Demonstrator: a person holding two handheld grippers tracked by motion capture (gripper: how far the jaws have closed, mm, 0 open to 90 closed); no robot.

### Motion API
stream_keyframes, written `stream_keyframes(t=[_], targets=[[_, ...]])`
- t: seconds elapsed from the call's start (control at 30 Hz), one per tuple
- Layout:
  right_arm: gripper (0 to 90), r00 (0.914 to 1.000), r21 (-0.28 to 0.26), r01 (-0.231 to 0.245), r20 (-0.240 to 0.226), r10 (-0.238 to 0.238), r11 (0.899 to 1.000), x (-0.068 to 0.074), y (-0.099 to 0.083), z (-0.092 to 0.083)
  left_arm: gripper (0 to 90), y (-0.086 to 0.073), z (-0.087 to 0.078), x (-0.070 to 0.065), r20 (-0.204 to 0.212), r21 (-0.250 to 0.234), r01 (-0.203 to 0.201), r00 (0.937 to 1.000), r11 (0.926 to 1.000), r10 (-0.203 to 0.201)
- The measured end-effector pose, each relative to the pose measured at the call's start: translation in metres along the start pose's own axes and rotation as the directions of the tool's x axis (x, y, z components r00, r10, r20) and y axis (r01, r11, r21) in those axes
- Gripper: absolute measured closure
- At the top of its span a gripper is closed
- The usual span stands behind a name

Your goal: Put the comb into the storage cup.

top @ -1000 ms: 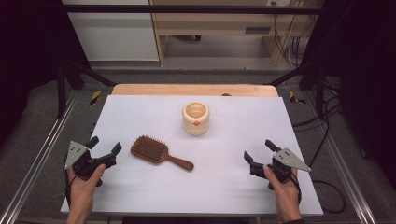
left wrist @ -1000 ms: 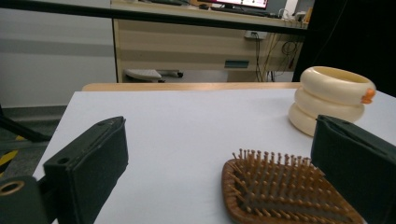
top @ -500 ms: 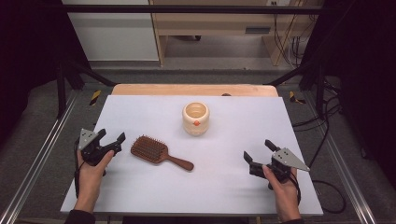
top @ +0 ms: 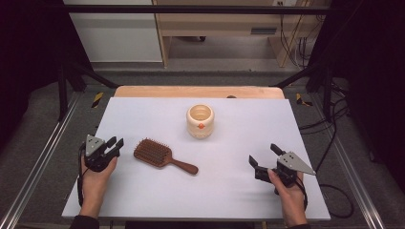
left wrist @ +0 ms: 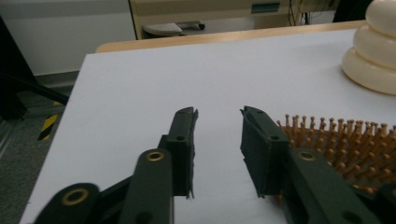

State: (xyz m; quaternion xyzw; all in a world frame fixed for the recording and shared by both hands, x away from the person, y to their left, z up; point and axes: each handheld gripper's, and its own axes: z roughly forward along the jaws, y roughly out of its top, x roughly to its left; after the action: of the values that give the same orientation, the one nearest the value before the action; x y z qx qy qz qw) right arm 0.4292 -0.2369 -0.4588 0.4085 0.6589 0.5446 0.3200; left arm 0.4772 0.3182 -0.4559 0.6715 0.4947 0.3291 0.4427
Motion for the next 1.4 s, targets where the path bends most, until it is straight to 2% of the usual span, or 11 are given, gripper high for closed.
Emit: stream_keyframes(t=[0.2,0.53,0.7,0.83,0.93,0.97,1.03,1.17,1.23,1.27,1.4], targets=[[7.6,1.0000,0.007,-0.001,-0.003,0.001,1.000,0.001,-0.001,0.000,77.1,0.000,0.003,-0.004,0.037,0.028,-0.034,0.9988,0.9990,0.033],[8.0,0.9999,0.017,0.000,-0.010,0.000,1.000,0.001,-0.002,0.002,88.9,-0.002,0.007,-0.003,0.073,0.066,-0.036,0.9969,0.9972,0.031],[8.0,0.9999,0.017,0.002,-0.010,-0.002,1.000,0.002,-0.002,0.001,89.9,-0.001,0.011,-0.001,0.088,0.090,-0.043,0.9955,0.9950,0.035],[8.1,0.9999,0.023,0.005,-0.014,-0.004,1.000,0.002,-0.002,0.002,90.0,0.001,0.022,0.002,0.103,0.144,-0.050,0.9941,0.9884,0.035],[8.1,0.9998,0.025,0.008,-0.017,-0.008,1.000,0.002,-0.002,0.002,90.0,0.001,0.030,0.004,0.106,0.158,-0.037,0.9941,0.9867,0.020],[8.1,0.9998,0.026,0.007,-0.018,-0.006,1.000,0.003,-0.002,0.003,90.0,0.001,0.037,0.003,0.112,0.182,-0.049,0.9933,0.9820,0.029],[8.1,0.9998,0.025,0.007,-0.017,-0.007,1.000,0.002,-0.002,0.002,90.0,0.001,0.040,0.002,0.113,0.187,-0.052,0.9931,0.9810,0.031],[8.2,0.9998,0.027,0.003,-0.018,-0.002,1.000,0.002,-0.002,0.002,90.0,0.000,0.048,0.001,0.130,0.228,-0.067,0.9908,0.9713,0.038],[8.2,0.9998,0.028,0.003,-0.020,-0.002,1.000,0.002,-0.003,0.003,90.0,-0.001,0.049,0.001,0.133,0.234,-0.069,0.9903,0.9698,0.038],[8.2,0.9998,0.028,0.004,-0.021,-0.004,1.000,0.003,-0.003,0.003,90.0,-0.002,0.050,0.001,0.140,0.247,-0.078,0.9891,0.9658,0.044],[8.2,0.9997,0.027,0.005,-0.022,-0.004,1.000,0.003,-0.002,0.002,90.0,-0.002,0.051,-0.002,0.149,0.250,-0.084,0.9876,0.9645,0.047]])
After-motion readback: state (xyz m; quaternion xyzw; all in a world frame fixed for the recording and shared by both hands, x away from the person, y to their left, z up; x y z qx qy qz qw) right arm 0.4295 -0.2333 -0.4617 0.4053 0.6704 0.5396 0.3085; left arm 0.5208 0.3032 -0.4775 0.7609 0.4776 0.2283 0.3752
